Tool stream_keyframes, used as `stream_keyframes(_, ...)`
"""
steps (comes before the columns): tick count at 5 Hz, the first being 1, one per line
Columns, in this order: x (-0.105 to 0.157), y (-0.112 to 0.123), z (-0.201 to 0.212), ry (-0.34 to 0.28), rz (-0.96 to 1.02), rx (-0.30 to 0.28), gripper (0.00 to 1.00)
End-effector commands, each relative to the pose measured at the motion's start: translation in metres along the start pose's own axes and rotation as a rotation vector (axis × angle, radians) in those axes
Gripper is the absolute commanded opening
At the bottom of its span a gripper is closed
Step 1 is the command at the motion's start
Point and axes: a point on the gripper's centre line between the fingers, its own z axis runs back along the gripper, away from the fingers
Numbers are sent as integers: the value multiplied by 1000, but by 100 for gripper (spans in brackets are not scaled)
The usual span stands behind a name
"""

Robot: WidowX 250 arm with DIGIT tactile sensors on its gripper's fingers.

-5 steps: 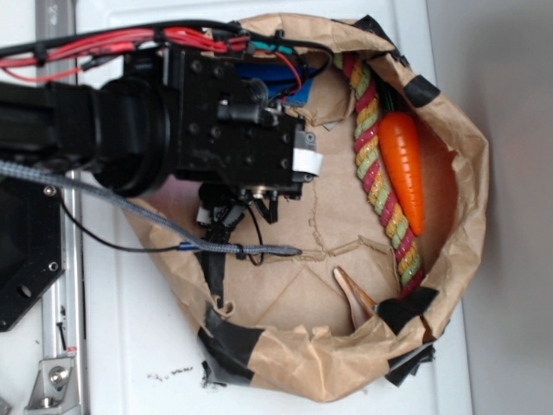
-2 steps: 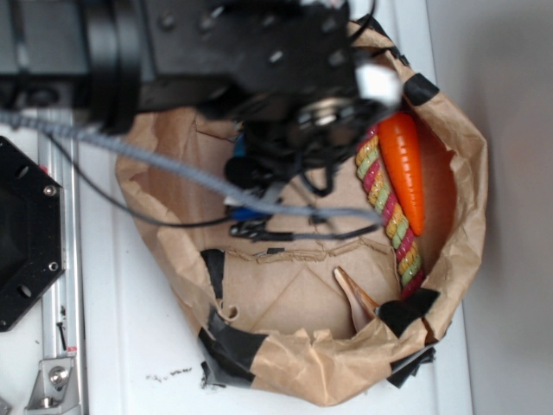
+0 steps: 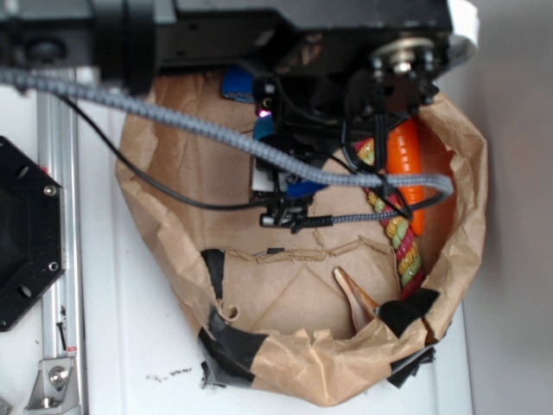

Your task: Grab the blue ball.

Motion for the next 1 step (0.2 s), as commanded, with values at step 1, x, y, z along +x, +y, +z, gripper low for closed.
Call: stream_keyframes(1,-24,-4,8,-194,96,45,0)
